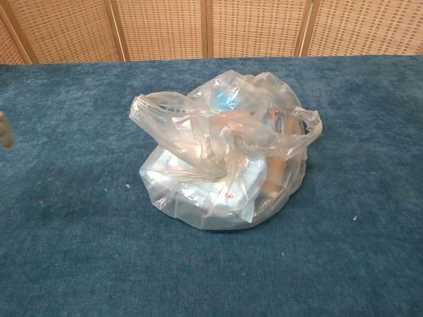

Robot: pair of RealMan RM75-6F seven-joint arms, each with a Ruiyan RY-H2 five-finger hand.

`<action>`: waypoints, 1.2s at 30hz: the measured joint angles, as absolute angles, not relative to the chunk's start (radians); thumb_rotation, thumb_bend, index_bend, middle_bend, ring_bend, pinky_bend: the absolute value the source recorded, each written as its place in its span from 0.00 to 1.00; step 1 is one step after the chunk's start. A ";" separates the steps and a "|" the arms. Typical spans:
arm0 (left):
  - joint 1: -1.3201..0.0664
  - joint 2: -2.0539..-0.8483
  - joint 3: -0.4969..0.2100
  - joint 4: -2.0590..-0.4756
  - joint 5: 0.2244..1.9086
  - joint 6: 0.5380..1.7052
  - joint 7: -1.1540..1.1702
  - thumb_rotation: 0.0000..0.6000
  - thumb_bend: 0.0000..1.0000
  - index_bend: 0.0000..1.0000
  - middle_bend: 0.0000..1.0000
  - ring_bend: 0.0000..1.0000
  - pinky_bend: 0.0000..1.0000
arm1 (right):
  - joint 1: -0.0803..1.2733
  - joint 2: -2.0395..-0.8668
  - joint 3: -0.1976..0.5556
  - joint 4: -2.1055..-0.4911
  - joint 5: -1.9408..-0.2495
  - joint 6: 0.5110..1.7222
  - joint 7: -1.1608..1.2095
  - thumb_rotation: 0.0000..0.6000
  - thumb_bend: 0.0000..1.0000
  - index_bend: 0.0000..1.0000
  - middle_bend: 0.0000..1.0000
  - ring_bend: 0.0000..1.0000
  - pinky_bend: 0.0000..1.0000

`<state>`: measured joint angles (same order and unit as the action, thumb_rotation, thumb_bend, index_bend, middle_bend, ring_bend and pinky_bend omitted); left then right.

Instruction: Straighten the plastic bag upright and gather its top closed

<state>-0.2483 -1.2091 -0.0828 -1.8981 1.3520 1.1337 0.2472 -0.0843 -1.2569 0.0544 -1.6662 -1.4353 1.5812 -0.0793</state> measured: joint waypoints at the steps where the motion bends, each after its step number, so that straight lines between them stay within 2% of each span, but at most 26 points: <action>1: -0.260 -1.215 -0.088 -1.900 1.341 1.117 0.241 0.00 0.13 0.37 0.37 0.30 0.16 | -0.084 -1.257 0.055 -1.665 -1.435 1.580 -0.078 1.00 0.17 0.22 0.24 0.19 0.12; 15: -0.452 -1.282 -0.164 -1.893 1.199 0.842 0.044 0.00 0.12 0.31 0.31 0.27 0.21 | -0.086 -1.256 0.062 -1.647 -1.425 1.577 -0.056 1.00 0.16 0.22 0.25 0.19 0.12; 19: -0.489 -1.297 -0.182 -1.886 1.188 0.795 -0.018 0.00 0.09 0.24 0.25 0.21 0.21 | -0.094 -1.251 0.063 -1.648 -1.425 1.590 -0.052 1.00 0.16 0.22 0.25 0.19 0.12; 22: -0.510 -1.305 -0.191 -1.881 1.186 0.762 -0.071 0.00 0.07 0.22 0.25 0.21 0.21 | -0.102 -1.246 0.061 -1.647 -1.424 1.598 -0.048 1.00 0.16 0.22 0.25 0.19 0.12; 36: -0.584 -1.355 -0.234 -1.824 1.216 0.651 -0.347 0.00 0.06 0.21 0.23 0.19 0.22 | -0.119 -1.239 0.060 -1.648 -1.428 1.621 -0.034 1.00 0.16 0.22 0.25 0.19 0.12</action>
